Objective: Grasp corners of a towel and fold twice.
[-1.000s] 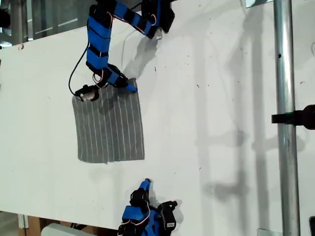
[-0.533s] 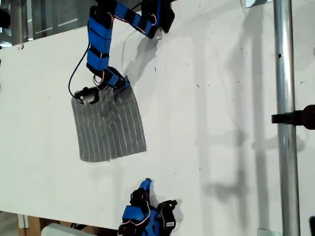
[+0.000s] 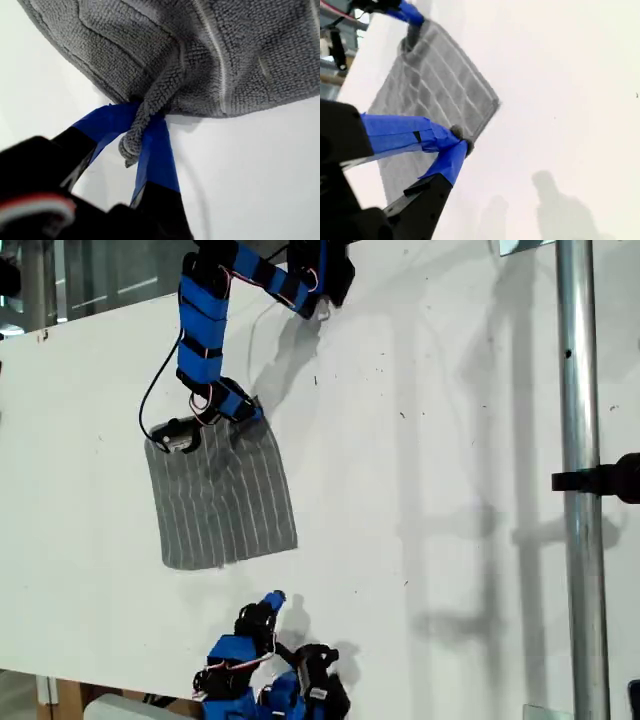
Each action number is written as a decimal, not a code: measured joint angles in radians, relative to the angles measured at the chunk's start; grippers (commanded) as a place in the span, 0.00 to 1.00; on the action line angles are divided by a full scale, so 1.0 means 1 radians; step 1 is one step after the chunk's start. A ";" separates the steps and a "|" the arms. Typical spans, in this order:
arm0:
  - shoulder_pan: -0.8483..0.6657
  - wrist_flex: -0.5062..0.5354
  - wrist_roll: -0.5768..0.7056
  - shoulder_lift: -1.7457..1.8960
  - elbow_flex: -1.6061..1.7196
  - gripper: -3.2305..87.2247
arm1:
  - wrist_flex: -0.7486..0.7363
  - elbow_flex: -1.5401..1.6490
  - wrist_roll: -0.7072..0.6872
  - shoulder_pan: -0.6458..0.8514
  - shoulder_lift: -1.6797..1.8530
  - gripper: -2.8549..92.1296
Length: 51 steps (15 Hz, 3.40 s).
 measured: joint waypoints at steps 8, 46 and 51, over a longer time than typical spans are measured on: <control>-0.130 0.189 0.565 -0.773 -0.767 0.44 | -0.032 0.041 0.000 0.000 0.021 0.03; 0.362 0.147 0.026 -0.695 -0.509 0.00 | 0.439 0.270 0.726 -0.719 0.896 0.03; 0.095 0.146 0.201 -0.615 -0.472 0.00 | 0.425 0.259 0.482 -0.394 0.882 0.03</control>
